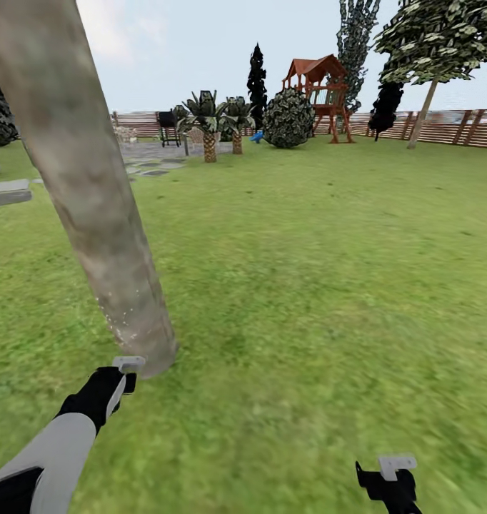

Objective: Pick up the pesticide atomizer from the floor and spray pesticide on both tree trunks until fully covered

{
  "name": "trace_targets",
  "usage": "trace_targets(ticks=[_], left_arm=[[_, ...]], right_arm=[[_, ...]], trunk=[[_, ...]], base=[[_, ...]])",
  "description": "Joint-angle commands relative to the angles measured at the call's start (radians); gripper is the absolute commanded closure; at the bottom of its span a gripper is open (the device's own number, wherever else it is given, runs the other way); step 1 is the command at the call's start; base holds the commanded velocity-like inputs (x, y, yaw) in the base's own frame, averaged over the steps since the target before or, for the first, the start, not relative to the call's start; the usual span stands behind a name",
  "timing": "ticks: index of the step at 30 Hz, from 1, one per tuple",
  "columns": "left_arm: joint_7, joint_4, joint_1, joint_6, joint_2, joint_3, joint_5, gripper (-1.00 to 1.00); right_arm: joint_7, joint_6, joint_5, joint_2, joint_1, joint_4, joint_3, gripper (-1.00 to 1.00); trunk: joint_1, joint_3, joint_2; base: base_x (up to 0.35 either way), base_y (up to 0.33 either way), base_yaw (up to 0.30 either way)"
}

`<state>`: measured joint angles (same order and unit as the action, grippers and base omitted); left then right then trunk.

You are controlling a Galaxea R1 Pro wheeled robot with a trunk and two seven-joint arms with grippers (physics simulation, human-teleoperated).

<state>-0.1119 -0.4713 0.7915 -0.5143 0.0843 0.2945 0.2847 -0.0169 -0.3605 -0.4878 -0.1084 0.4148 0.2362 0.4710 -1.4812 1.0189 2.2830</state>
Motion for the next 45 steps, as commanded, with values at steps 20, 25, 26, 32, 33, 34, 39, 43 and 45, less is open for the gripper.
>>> trace_targets(ticks=[20,25,26,32,33,34,39,43,45], left_arm=[[0.004,0.0,0.0,0.053,0.011,0.005,0.004,1.0],[0.004,0.004,0.0,0.053,0.012,0.006,0.004,1.0],[0.004,0.005,0.0,0.053,0.012,0.005,0.004,1.0],[0.004,0.006,0.0,0.053,0.012,0.003,0.004,1.0],[0.004,0.007,0.0,0.053,0.012,0.003,0.004,1.0],[0.004,0.007,0.0,0.053,0.012,0.003,0.004,1.0],[0.004,0.007,0.0,0.053,0.012,0.004,0.004,1.0],[0.003,0.007,0.0,0.053,0.012,0.005,0.004,1.0],[0.003,0.007,0.0,0.053,0.012,0.006,0.004,1.0]], right_arm=[[0.0,0.0,0.0,0.003,0.001,-0.002,0.0,-1.0],[0.0,0.0,0.0,0.003,0.001,-0.001,0.0,-1.0],[0.0,0.0,0.0,0.003,0.001,-0.001,0.0,-1.0],[0.002,0.0,0.0,0.003,0.001,-0.001,0.0,-1.0],[0.002,0.0,0.0,0.003,0.001,0.0,0.0,-1.0],[0.002,0.0,0.0,0.003,0.0,0.0,0.0,-1.0],[0.002,0.0,0.0,0.003,0.0,-0.001,0.0,-1.0],[0.002,0.0,0.0,0.004,0.0,-0.001,0.0,-1.0],[0.002,0.0,0.0,0.004,0.0,-0.001,0.0,-1.0]], trunk=[[0.0,0.0,0.0],[0.0,0.0,0.0],[0.0,0.0,0.0],[0.0,0.0,0.0],[0.0,0.0,0.0],[0.0,0.0,0.0],[0.0,0.0,0.0],[0.0,0.0,0.0],[0.0,0.0,0.0]], base=[[0.133,-0.246,0.134],[0.152,-0.259,0.277],[0.172,-0.247,0.277],[0.158,-0.247,0.09],[0.047,-0.266,0.005],[0.024,-0.27,0.002],[0.005,-0.273,0.0],[0.0,-0.274,0.049],[0.018,-0.274,0.221]])
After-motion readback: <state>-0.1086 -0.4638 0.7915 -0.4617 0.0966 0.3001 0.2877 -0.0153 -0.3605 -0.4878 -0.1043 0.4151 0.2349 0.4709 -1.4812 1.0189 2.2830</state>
